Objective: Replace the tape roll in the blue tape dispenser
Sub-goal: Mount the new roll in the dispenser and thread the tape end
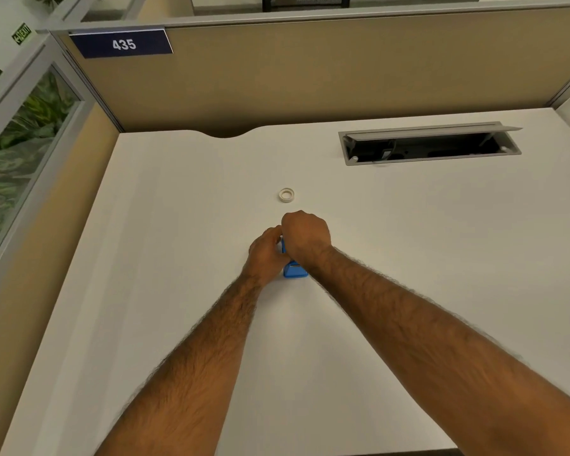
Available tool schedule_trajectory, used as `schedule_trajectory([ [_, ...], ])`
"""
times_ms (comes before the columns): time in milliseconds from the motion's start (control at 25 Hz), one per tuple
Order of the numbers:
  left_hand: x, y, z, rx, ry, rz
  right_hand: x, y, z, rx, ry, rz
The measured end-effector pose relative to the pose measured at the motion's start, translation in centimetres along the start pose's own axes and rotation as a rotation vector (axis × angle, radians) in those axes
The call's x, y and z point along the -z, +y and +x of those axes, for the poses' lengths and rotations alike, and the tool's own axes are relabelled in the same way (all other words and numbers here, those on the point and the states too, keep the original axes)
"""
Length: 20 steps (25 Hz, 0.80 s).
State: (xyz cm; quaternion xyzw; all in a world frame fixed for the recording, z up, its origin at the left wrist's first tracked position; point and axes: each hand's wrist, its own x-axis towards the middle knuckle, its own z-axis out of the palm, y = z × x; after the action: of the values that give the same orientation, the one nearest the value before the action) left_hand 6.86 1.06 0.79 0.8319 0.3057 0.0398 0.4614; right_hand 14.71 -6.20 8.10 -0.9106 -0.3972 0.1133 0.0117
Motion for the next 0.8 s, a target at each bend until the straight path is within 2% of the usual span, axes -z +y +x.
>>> schedule_trajectory([
  [160,0.0,0.1,-0.1,-0.026,0.009,-0.006,-0.3,-0.4,0.3,-0.038,-0.001,-0.022],
  [480,0.1,0.1,0.1,-0.027,-0.018,0.018,-1.2,1.4,1.0,-0.004,-0.031,0.098],
  [800,0.2,-0.1,0.1,-0.018,-0.050,-0.019,-2.3,4.7,1.2,-0.035,0.043,0.445],
])
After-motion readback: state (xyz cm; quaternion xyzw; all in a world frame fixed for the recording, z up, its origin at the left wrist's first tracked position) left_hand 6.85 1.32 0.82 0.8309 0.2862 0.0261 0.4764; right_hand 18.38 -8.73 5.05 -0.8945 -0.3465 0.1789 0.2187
